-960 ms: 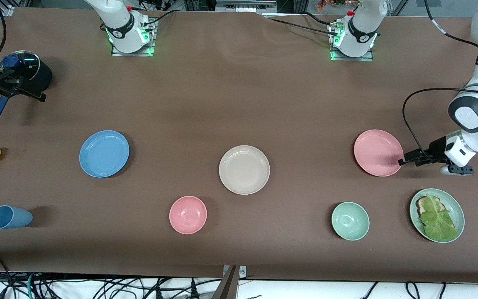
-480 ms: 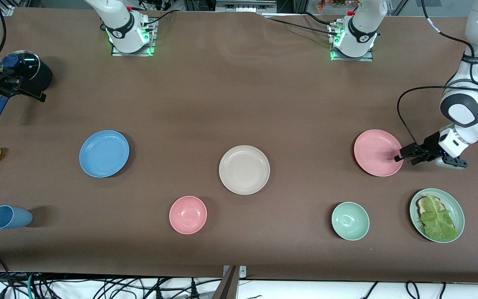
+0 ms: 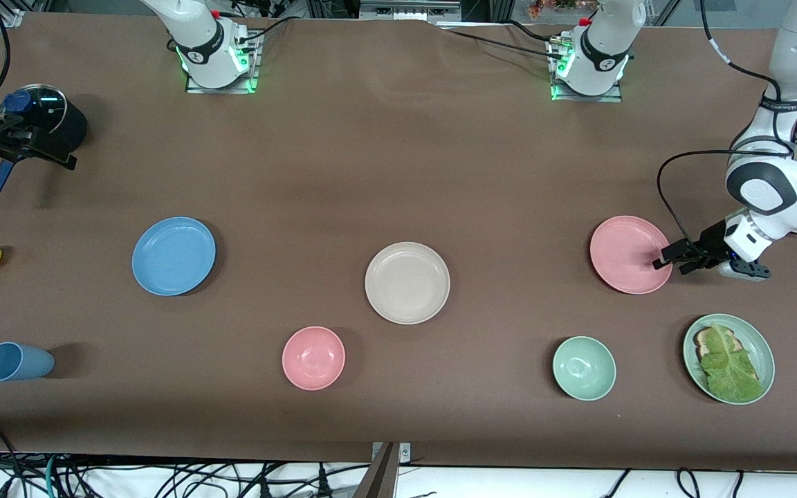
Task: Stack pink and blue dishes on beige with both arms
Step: 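Move the left gripper to the pink plate rim and lower, then close the left gripper on the pink plate rim, then carry the pink plate with the left gripper onto the beige plate, then release the pink plate with the left gripper while the right gripper reaches the blue plate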
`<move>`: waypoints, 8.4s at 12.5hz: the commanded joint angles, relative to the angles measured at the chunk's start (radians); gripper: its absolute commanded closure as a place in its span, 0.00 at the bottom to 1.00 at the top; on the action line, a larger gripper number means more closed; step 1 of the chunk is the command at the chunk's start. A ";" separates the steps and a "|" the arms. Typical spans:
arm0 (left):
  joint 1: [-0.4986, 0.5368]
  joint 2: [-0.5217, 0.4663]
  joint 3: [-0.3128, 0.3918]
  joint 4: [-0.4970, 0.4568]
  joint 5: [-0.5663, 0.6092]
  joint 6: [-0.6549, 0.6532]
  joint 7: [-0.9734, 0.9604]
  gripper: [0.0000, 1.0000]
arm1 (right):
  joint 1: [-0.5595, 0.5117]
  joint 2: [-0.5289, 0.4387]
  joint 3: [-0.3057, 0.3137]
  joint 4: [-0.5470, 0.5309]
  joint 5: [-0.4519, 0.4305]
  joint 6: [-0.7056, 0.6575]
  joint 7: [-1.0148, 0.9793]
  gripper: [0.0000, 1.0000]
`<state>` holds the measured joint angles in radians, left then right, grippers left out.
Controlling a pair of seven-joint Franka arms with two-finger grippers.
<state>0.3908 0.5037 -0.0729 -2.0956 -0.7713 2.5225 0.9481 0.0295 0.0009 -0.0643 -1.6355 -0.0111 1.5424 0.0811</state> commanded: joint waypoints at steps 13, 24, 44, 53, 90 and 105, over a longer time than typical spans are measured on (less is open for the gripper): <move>0.002 0.010 -0.001 0.011 -0.037 0.005 0.169 1.00 | 0.003 -0.007 -0.006 0.000 0.011 -0.007 0.005 0.00; -0.059 -0.151 0.012 -0.003 0.024 -0.154 -0.099 1.00 | 0.003 -0.007 -0.006 0.000 0.011 -0.007 0.005 0.00; -0.463 -0.139 -0.142 0.060 0.320 0.071 -0.966 1.00 | 0.003 -0.007 -0.006 0.000 0.011 -0.008 0.005 0.00; -0.650 -0.002 -0.140 0.094 0.308 0.312 -1.016 1.00 | 0.003 -0.007 -0.006 0.000 0.011 -0.010 0.005 0.00; -0.572 -0.139 -0.056 0.423 0.750 -0.485 -1.117 0.00 | -0.026 0.203 -0.043 -0.059 0.005 0.066 -0.001 0.00; -0.308 -0.356 -0.048 0.548 0.782 -0.892 -0.847 0.00 | -0.264 0.625 -0.054 -0.141 0.411 0.484 -0.552 0.01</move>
<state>0.0788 0.1875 -0.1171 -1.5473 -0.0166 1.6662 0.0934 -0.2167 0.6159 -0.1327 -1.7871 0.3782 2.0235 -0.4436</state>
